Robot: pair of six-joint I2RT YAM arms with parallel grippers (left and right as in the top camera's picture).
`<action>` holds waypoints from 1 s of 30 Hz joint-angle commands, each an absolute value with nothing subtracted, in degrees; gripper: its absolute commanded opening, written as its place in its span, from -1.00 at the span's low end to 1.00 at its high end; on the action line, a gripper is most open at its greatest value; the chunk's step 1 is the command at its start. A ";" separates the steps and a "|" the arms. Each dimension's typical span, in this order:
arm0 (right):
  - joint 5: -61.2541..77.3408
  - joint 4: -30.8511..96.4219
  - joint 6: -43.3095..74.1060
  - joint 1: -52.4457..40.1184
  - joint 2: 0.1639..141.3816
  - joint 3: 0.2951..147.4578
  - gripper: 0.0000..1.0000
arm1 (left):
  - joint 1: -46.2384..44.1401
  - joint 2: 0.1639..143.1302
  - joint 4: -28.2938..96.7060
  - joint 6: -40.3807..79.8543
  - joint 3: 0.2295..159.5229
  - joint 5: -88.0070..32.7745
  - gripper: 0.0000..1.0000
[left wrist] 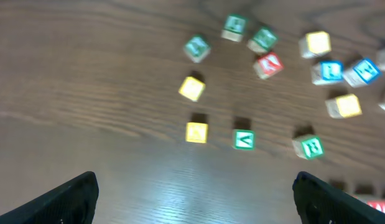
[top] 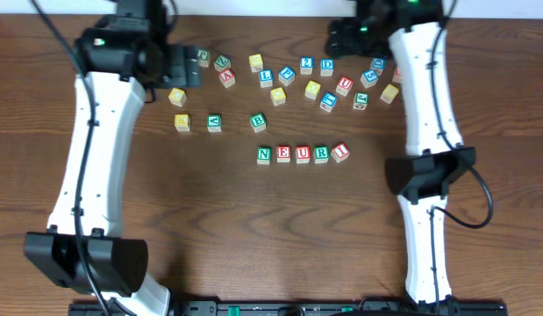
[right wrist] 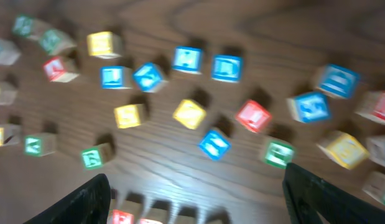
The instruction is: Spell out NEURIPS
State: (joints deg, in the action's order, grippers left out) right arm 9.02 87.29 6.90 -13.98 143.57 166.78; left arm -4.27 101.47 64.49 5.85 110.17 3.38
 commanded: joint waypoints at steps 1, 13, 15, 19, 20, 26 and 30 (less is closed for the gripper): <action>8.03 86.17 6.17 -16.91 142.45 167.78 0.67 | -2.48 100.40 65.34 7.84 110.26 3.64 0.96; 5.93 76.23 21.74 -23.44 143.15 166.69 0.48 | -0.97 100.40 66.43 7.81 110.19 3.64 0.96; 5.91 74.08 23.05 -24.01 143.15 166.69 0.48 | -0.97 100.40 66.41 7.81 110.19 3.66 0.96; 5.89 70.81 25.28 -24.21 143.15 166.69 0.49 | -0.97 100.40 66.61 7.81 110.13 3.66 0.96; 5.89 70.15 25.34 -24.21 143.17 166.60 0.49 | -0.97 100.40 66.63 7.81 110.10 3.64 0.96; 5.45 67.55 26.20 -24.25 143.22 163.13 0.50 | -0.97 100.42 67.29 7.84 110.08 3.64 0.96; 3.88 63.83 29.50 -24.67 143.22 156.90 0.47 | -0.99 100.42 67.68 7.84 110.02 3.62 0.96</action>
